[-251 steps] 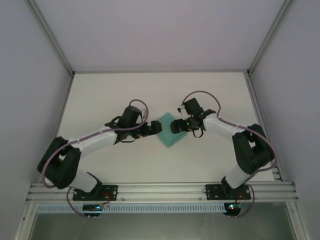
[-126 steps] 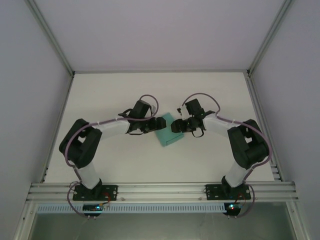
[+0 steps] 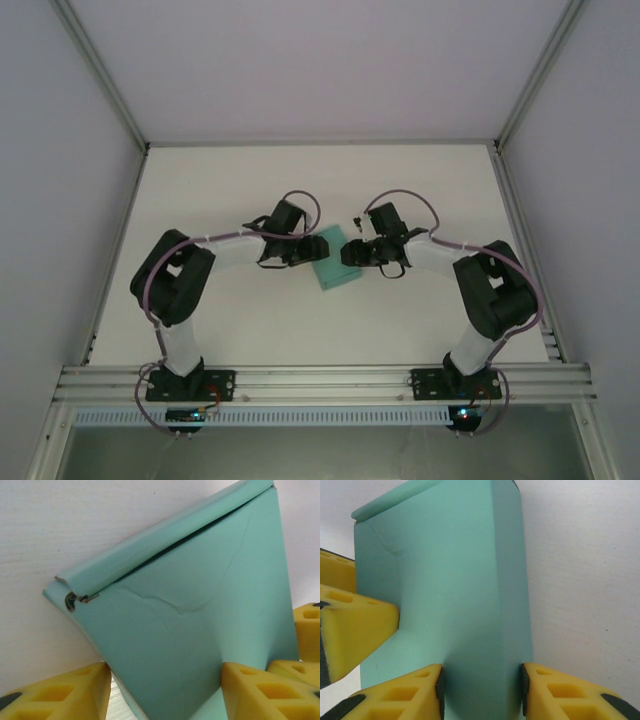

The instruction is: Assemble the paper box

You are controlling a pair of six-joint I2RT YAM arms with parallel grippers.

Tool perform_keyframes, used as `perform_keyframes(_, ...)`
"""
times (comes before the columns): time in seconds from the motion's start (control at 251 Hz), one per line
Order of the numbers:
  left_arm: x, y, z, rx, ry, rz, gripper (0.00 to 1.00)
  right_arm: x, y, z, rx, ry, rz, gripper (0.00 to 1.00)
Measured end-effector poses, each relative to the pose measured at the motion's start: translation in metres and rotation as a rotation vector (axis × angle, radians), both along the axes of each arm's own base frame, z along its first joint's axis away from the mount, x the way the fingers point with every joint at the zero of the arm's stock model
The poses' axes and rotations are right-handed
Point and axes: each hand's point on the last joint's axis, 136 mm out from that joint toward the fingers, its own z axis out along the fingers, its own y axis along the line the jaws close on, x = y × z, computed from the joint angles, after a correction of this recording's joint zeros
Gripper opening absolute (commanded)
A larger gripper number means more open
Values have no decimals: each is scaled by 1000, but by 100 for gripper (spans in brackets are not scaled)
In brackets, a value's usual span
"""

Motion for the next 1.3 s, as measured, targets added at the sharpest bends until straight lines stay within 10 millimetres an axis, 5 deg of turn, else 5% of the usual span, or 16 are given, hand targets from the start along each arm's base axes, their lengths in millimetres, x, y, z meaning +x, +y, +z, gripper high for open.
perform_keyframes(0.559, 31, -1, 3, -82, -65, 83, 0, 12, 1, -2, 79, -26, -108, 26)
perform_keyframes(0.663, 34, -1, 4, -96, -75, 100, 0, 12, 1, -3, 92, -27, -120, 25)
perform_keyframes(1.078, 30, 8, 4, -46, -109, 84, 51, 11, 3, -2, 68, -32, -186, 22)
perform_keyframes(1.297, -18, 10, 4, -23, -45, 3, 71, 3, 13, -1, 44, -40, -195, 21)
